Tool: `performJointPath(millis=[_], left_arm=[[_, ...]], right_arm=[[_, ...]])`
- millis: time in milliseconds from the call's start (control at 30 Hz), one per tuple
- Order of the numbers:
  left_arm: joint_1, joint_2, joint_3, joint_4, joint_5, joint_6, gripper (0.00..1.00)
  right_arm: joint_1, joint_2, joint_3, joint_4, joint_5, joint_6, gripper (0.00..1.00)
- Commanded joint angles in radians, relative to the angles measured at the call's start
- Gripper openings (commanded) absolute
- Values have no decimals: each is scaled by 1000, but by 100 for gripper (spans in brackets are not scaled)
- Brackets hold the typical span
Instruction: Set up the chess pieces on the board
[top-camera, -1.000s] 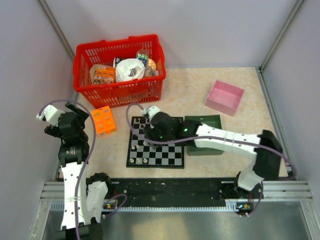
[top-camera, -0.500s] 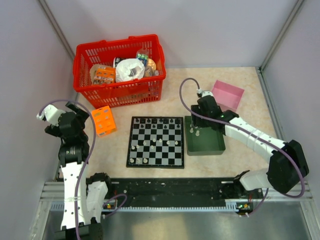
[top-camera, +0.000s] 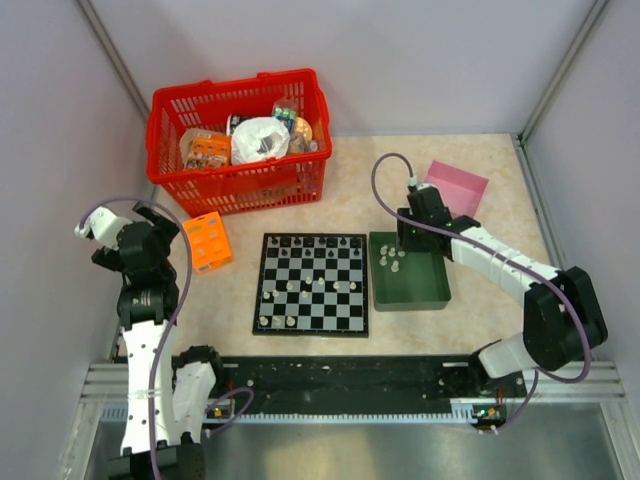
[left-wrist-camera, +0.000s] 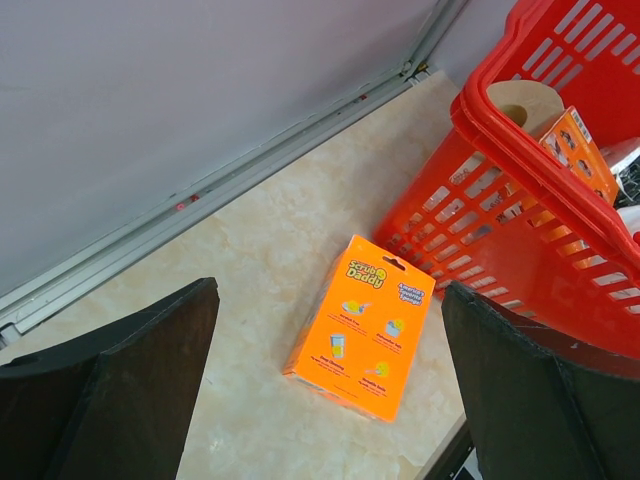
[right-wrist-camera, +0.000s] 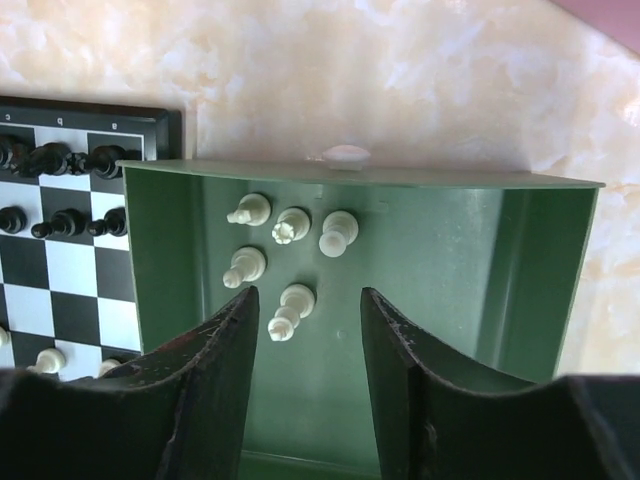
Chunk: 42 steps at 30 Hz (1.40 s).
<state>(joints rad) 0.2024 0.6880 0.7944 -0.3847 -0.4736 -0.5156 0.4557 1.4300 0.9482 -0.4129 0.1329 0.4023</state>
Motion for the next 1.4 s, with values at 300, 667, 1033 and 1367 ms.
performJointPath(millis=[300, 667, 1033, 1367], left_arm=[[5, 5, 3, 64, 7, -6, 99], [5, 5, -6, 70, 13, -9, 99], [5, 2, -6, 67, 1, -1, 99], [5, 16, -17, 87, 32, -21, 99]], right_arm=[[-11, -83, 20, 46, 1, 16, 99], [-12, 23, 61, 13, -52, 24, 99], [-9, 3, 34, 0, -33, 38, 81], [17, 1, 21, -70, -47, 41, 61]])
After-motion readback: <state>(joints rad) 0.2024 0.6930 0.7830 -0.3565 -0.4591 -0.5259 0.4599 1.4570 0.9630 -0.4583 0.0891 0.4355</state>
